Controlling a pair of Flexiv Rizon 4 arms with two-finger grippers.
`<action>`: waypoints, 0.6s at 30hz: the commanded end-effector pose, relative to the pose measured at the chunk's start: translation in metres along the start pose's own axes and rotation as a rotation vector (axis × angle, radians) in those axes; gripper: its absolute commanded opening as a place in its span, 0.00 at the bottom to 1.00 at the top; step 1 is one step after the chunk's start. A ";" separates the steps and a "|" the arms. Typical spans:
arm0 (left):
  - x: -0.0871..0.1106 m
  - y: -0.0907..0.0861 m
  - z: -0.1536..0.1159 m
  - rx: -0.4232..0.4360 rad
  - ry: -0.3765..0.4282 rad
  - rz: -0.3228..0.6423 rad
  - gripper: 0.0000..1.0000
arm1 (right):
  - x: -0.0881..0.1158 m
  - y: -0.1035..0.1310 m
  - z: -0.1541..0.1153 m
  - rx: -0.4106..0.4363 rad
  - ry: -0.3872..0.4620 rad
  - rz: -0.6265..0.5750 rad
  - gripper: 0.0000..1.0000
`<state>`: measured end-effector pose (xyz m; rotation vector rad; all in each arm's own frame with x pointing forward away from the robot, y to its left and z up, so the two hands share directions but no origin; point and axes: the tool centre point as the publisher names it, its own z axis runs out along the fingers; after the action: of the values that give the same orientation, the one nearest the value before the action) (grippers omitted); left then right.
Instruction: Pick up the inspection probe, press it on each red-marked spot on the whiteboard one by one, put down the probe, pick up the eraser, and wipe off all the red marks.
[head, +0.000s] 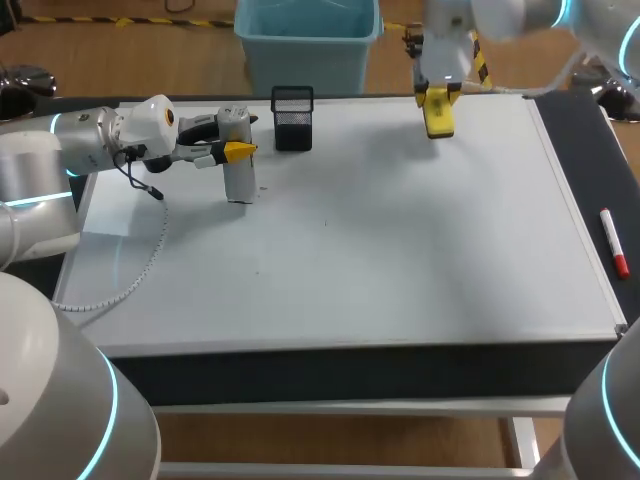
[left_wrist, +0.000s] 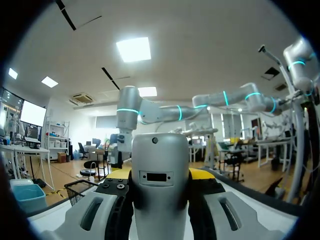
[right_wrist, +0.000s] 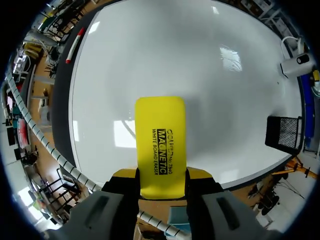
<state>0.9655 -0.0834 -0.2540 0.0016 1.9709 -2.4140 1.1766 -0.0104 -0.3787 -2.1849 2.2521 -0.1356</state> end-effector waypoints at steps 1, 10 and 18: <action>0.000 0.000 0.000 0.002 0.000 0.001 0.00 | -0.004 -0.041 0.009 -0.133 0.004 0.002 0.00; 0.000 0.000 0.000 0.002 0.000 0.001 0.00 | -0.021 -0.050 0.022 -0.166 -0.013 0.009 0.00; 0.000 0.000 0.000 0.002 0.000 0.001 0.00 | -0.030 -0.054 0.032 -0.186 -0.015 0.045 0.00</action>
<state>0.9654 -0.0835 -0.2540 0.0017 1.9709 -2.4141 1.2206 0.0126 -0.4028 -2.1518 2.3245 -0.0421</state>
